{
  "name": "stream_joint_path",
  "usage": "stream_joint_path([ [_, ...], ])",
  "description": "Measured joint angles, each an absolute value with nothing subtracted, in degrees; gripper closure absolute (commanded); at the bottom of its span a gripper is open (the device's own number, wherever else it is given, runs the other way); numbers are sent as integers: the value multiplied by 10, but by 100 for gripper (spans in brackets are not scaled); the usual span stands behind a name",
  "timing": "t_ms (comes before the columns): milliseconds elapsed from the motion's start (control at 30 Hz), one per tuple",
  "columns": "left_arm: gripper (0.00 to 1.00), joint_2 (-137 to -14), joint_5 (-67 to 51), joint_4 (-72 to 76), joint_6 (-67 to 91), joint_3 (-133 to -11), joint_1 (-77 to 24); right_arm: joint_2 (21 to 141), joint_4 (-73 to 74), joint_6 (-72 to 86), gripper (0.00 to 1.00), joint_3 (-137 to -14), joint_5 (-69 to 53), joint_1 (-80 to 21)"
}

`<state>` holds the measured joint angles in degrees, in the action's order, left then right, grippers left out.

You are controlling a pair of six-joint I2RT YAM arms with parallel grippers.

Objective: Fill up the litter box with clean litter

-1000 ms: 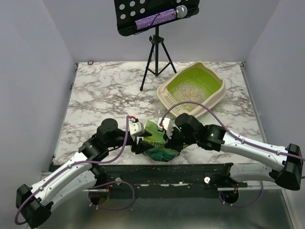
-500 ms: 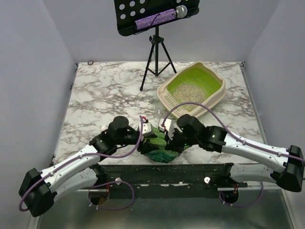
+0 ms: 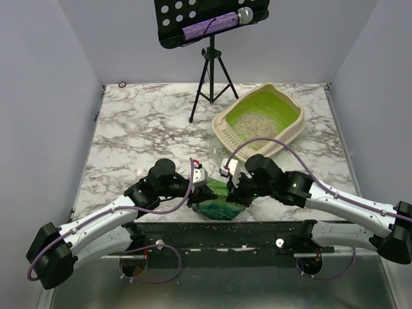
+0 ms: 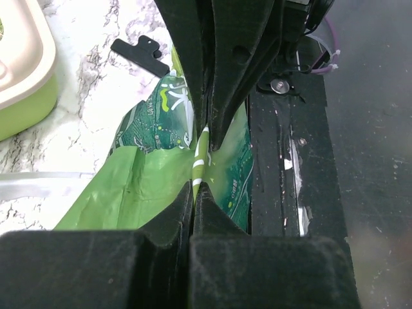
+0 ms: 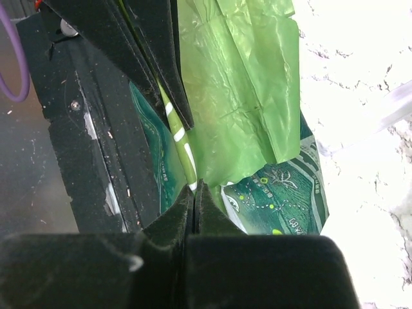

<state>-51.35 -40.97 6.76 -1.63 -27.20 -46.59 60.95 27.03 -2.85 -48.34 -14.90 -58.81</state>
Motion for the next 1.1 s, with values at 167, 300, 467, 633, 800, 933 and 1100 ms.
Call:
stream_joint_path([
  [167, 100, -495, -396, 61, -17, -266, -466, 601, 270, -18, 56, -484, -145, -585],
  [300, 100, -444, -365, 20, -34, -260, -469, 581, 271, -21, 44, -495, -117, -584],
  [467, 100, -387, -328, -23, -46, -256, -469, 562, 278, -83, 37, -533, -97, -584],
  [633, 100, -355, -304, -27, -51, -241, -478, 548, 314, -177, 31, -543, -83, -575],
  [800, 100, -333, -275, -28, -56, -231, -495, 537, 367, -262, 32, -543, -98, -544],
  [933, 100, -332, -263, -28, -58, -231, -501, 542, 388, -322, 32, -543, -136, -492],
  [1100, 100, -327, -259, -30, -58, -231, -504, 585, 406, -375, 35, -549, -190, -473],
])
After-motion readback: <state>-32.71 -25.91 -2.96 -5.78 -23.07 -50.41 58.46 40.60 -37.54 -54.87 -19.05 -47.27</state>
